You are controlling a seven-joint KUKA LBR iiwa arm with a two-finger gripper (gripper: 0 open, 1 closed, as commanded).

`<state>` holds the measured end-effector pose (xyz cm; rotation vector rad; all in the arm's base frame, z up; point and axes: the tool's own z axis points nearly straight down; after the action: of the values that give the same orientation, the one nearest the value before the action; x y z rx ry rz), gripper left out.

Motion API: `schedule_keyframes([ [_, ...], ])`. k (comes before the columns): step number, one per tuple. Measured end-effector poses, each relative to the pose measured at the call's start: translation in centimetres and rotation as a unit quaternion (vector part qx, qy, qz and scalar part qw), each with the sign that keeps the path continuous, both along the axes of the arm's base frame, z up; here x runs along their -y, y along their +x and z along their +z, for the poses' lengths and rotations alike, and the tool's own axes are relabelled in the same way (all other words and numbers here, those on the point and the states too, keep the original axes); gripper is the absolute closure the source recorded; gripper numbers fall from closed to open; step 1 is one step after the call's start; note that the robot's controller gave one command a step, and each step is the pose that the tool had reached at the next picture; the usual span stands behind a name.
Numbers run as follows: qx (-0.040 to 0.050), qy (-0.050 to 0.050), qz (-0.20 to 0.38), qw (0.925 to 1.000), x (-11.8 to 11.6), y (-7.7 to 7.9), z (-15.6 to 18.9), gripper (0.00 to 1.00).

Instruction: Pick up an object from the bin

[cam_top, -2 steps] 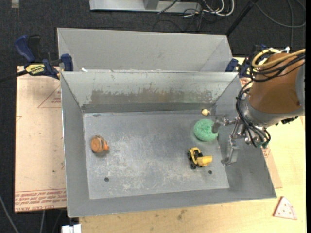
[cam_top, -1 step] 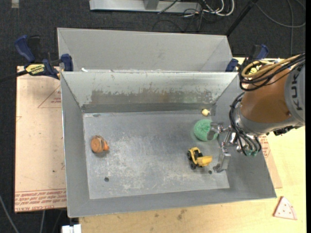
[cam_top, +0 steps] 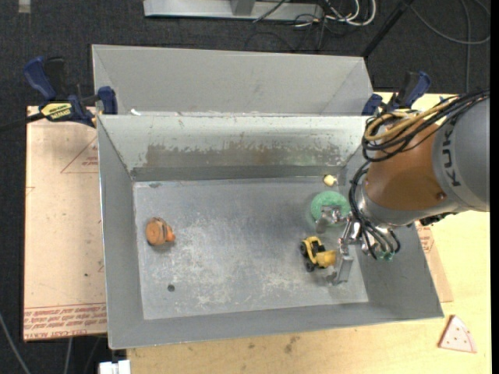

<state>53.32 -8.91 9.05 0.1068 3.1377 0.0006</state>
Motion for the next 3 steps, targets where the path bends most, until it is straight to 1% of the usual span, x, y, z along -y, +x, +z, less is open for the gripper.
schedule_keyframes([
  [1,-0.0008,0.000,-0.009,1.0000,-3.1,-2.3,-1.6,1.00],
  [2,-0.0008,0.000,-0.009,1.0000,-3.1,-2.3,-1.6,1.00],
  [3,-0.0012,0.000,-0.010,1.0000,-2.3,-3.0,0.8,1.00],
])
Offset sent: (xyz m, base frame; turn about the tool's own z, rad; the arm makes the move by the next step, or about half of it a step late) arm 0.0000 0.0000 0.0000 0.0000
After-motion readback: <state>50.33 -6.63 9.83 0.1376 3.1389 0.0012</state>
